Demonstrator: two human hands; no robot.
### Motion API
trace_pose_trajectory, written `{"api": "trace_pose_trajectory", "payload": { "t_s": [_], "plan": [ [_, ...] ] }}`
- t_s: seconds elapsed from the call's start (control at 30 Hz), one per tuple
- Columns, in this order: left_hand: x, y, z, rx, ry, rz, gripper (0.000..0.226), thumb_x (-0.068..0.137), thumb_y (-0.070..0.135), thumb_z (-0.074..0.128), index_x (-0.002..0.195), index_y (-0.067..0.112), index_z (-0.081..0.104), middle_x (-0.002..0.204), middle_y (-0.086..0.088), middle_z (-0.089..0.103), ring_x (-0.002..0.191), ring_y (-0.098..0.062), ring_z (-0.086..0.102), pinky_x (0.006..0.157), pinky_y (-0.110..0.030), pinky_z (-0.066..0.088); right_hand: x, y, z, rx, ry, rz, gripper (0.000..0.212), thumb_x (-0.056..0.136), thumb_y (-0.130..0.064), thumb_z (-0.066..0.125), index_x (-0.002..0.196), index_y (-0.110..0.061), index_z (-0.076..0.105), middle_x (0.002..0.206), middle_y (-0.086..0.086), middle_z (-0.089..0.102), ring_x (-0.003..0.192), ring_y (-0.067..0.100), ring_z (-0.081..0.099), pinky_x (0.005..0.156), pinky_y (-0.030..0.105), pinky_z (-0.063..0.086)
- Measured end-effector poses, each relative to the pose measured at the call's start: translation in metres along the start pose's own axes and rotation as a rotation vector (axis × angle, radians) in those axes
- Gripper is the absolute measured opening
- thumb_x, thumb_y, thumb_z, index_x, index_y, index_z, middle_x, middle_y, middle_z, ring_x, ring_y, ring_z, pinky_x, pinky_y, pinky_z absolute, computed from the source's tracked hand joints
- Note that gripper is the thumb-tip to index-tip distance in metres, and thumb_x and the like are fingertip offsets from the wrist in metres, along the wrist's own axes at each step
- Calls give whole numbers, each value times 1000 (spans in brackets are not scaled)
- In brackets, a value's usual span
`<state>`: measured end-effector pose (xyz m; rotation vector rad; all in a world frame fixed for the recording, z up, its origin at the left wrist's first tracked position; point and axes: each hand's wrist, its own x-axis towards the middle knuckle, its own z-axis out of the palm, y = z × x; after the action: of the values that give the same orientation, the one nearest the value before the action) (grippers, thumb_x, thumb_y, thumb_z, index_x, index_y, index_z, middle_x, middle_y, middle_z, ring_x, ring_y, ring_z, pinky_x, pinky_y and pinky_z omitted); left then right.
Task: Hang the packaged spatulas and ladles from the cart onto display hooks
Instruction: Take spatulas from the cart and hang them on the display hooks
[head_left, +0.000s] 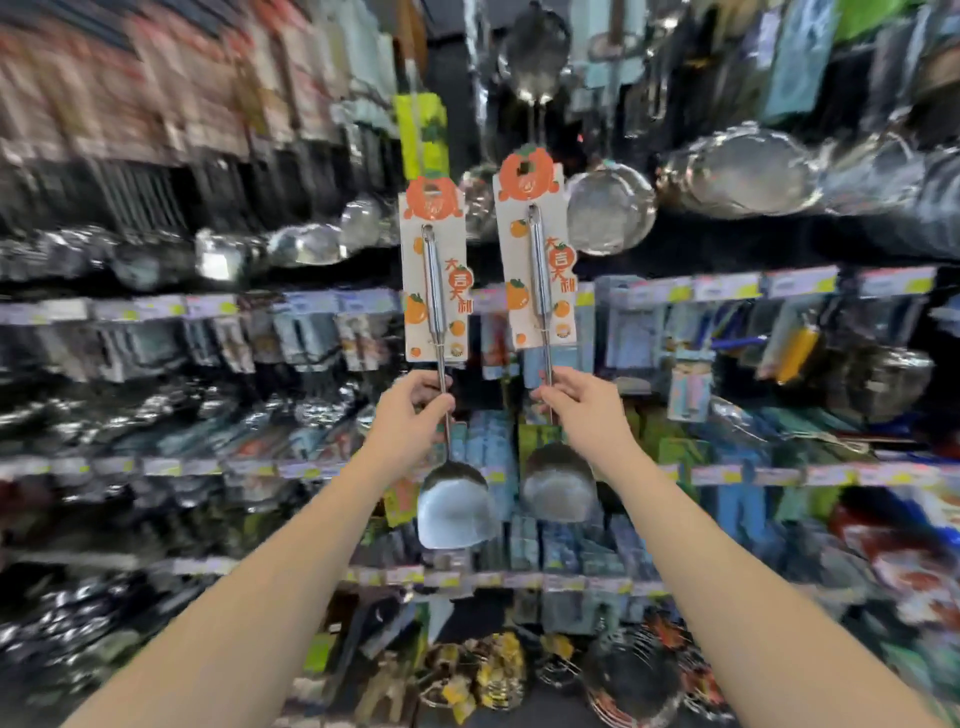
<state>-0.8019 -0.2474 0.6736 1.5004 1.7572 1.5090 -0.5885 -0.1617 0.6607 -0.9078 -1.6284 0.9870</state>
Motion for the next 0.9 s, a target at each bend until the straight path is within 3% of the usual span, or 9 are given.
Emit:
{"api": "trace_pose_trajectory", "payload": {
  "t_s": [0.07,0.13,0.23,0.37,0.5,0.6,0.73,0.83,0.9],
  "plan": [
    [1,-9,-46,0,19,-9,12,101,18,64,106,29,61,100,0,71,95,-32,73,78,-52,64,6,-13,44,20,-22,-7,31,100,-2,59,130,2,62,95,6,74,66,0,71,67,12,52],
    [3,-20,-89,11,51,-7,15,101,19,64,116,19,61,101,1,71,95,-31,72,78,-52,63,9,-30,89,42,-49,-21,33,101,-3,58,134,2,60,95,4,75,68,6,72,71,16,53],
    [7,-36,-148,29,103,-4,23,101,16,64,123,10,62,98,0,72,90,-24,71,71,-39,65,14,-51,151,64,-88,-52,22,100,-3,60,115,-16,68,82,-3,76,73,16,73,82,32,58],
    [28,-59,-217,61,141,-25,23,100,21,67,121,19,59,109,-5,72,96,-24,71,83,-49,63,29,-74,219,50,-128,-72,22,97,-7,65,98,-28,70,82,-5,79,82,22,76,94,46,58],
    [54,-76,-272,69,194,-4,24,100,22,66,123,18,62,108,-3,72,90,-22,73,66,-29,63,54,-89,279,90,-169,-89,23,97,-2,62,104,-20,76,87,0,79,76,21,75,92,50,59],
    [76,-89,-309,37,218,-1,23,100,22,66,123,19,62,109,-2,72,95,-21,74,70,-32,65,78,-100,323,106,-176,-107,21,97,0,62,113,-9,72,87,5,78,74,17,73,92,44,60],
    [109,-105,-353,26,263,-1,29,100,22,67,128,16,61,109,-3,72,94,-21,73,67,-30,63,112,-112,382,127,-220,-139,24,99,1,57,118,-7,70,88,5,76,65,4,70,74,22,60],
    [131,-114,-383,29,281,-3,23,100,20,65,123,16,62,105,-5,70,95,-24,73,72,-37,65,137,-124,422,154,-273,-144,25,99,1,56,115,-9,72,89,5,76,68,10,69,69,26,59],
    [145,-122,-402,36,304,-2,21,101,18,64,122,17,60,104,-5,70,95,-22,72,78,-41,65,151,-132,447,153,-282,-178,27,99,1,56,109,-16,73,91,4,77,68,9,70,62,18,54]
  ]
}}
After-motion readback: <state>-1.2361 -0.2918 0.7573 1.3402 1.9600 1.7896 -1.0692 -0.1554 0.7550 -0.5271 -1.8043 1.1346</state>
